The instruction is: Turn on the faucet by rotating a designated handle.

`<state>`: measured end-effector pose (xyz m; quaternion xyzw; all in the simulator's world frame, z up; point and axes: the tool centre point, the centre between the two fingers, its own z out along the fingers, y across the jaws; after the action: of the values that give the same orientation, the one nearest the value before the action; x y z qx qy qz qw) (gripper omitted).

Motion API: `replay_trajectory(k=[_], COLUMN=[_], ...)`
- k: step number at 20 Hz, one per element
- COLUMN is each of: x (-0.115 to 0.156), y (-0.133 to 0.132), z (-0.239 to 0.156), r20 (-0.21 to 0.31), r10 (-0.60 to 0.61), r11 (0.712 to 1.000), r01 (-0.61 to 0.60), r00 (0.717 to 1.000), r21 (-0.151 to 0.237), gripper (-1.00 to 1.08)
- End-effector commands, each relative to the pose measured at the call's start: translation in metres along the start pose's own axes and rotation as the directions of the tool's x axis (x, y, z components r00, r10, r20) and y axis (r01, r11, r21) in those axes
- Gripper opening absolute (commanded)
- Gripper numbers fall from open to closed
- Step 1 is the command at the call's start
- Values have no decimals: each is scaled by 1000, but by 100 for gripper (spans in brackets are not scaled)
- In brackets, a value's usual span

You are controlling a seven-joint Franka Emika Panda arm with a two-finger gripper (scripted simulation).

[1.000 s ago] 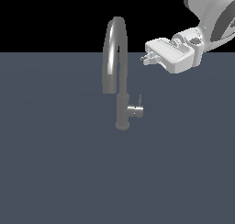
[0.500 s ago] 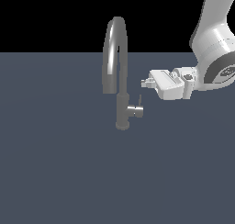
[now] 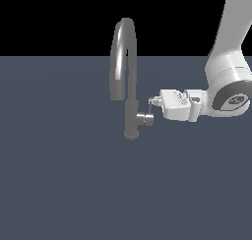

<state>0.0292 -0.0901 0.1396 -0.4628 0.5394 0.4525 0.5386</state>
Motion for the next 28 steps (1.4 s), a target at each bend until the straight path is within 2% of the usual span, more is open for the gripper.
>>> replay_trajectory(k=[1,7,17,19,28], x=[3,4,-8,-5,-6], y=[0,0,27,23,53], z=[1,2,2,2,2], r20=[9,10,10,8,10], r10=[9,10,10,10,10], r11=[1000,1000,1000,1000,1000], r01=[-9,-10,-10,-10,-10], r00=[1000,1000,1000,1000,1000], r21=[10,11,11,14,12], gripper=[-100,-100,-100,-100,-100])
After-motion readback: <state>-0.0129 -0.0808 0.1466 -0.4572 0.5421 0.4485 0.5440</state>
